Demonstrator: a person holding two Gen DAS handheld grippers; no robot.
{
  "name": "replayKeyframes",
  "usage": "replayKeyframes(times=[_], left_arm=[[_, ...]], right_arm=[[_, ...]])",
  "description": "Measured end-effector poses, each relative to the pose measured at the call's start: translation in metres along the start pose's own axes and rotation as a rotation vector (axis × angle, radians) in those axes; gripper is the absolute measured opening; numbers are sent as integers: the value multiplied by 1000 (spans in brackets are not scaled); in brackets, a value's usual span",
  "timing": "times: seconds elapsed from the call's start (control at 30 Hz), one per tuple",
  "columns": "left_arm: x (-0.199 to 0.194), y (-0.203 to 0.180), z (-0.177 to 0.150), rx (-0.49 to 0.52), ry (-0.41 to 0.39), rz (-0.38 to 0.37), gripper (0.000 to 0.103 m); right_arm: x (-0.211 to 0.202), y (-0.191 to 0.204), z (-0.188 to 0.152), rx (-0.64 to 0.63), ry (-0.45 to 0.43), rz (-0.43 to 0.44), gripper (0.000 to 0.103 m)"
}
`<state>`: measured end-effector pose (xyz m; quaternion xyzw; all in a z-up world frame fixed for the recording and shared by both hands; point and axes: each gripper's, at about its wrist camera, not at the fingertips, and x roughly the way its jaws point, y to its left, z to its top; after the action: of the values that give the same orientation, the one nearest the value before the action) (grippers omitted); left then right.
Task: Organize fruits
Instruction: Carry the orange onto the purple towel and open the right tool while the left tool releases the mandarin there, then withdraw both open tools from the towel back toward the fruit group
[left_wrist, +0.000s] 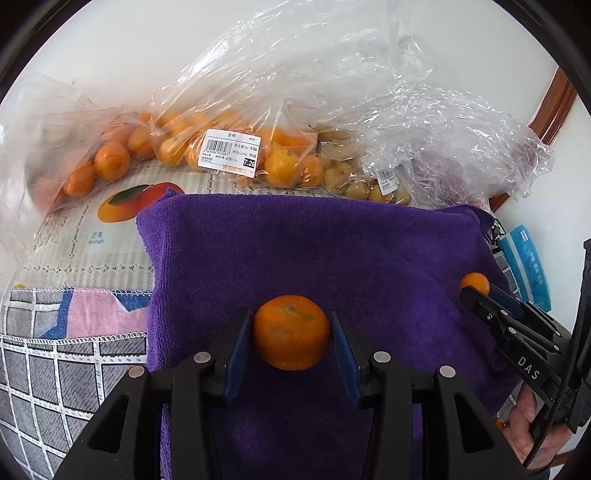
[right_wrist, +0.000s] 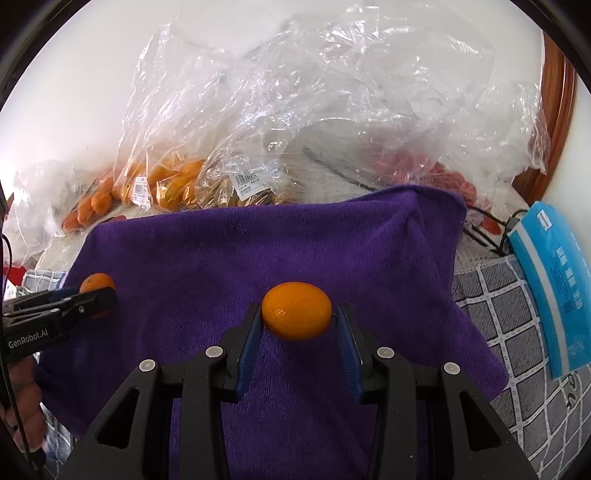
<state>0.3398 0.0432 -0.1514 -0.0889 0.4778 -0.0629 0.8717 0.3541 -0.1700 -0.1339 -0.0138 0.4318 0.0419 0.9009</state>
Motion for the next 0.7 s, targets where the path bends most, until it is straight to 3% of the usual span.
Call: replayKeyframes(times=[0.1, 0.33, 0.47, 0.7], left_arm=[[-9, -5, 0, 24, -19, 15, 54], [-58, -6, -15, 24, -106, 27, 56], [-91, -8, -32, 38, -166, 21, 56], [-140, -9, -70, 24, -221, 45, 55]], right_arm=[[-5, -1, 1, 8, -6, -4, 44], [-54, 9, -4, 16, -82, 21, 70], [-94, 18, -17, 17, -156, -27, 74], [-149, 17, -46, 35, -181, -46, 75]])
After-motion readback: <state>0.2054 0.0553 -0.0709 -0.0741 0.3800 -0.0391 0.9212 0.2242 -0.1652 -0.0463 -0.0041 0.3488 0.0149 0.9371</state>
